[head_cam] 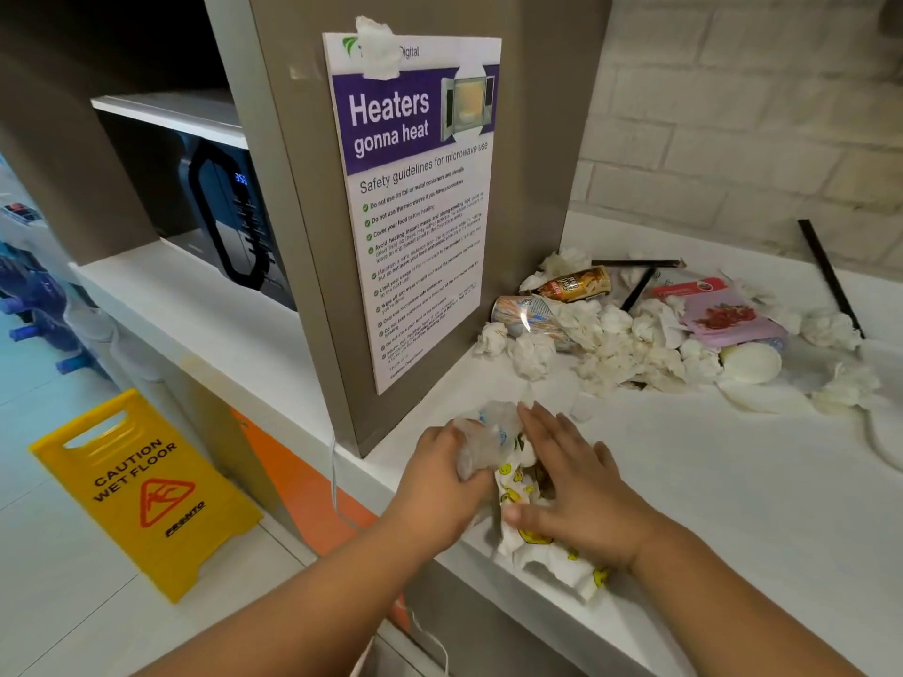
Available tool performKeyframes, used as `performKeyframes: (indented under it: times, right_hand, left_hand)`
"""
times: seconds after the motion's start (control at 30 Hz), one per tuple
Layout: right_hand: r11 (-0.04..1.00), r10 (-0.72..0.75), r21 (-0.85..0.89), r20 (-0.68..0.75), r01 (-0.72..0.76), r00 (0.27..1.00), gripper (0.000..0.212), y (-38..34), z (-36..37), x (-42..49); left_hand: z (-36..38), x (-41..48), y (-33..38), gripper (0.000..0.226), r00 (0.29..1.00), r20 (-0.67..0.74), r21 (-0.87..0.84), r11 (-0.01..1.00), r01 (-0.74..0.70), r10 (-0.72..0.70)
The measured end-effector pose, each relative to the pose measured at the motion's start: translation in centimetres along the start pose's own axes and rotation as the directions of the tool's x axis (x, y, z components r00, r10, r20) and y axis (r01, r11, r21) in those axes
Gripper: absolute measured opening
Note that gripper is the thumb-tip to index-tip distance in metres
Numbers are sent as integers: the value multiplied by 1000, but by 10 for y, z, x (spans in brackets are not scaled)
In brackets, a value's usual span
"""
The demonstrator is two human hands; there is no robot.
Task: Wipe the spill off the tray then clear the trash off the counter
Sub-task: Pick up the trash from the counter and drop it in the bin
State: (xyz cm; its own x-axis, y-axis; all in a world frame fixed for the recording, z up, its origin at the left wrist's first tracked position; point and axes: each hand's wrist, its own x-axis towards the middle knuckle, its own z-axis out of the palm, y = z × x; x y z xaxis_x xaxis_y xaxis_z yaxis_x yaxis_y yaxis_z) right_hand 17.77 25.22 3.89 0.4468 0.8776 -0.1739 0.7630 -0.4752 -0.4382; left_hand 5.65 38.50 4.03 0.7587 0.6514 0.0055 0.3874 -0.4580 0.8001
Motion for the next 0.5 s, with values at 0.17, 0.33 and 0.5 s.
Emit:
performKeyframes:
  times: [0.17,0.33,0.5]
  right_hand:
    - [987,62,-148,38,-55,997,118,-3,0,0]
    - [982,19,-187,-102,-37,995,85,-8,2,5]
    - [993,117,34,-297,-112,948,48,-14,6,10]
  left_hand:
    - [-9,-2,-7,38,999,-44,-43,999,26,-28]
    - [-34,-9,-18,36,995,-92,-92,995,32,-41]
    - [-61,-28,-34,38,994,-68,-159,984,78,-90]
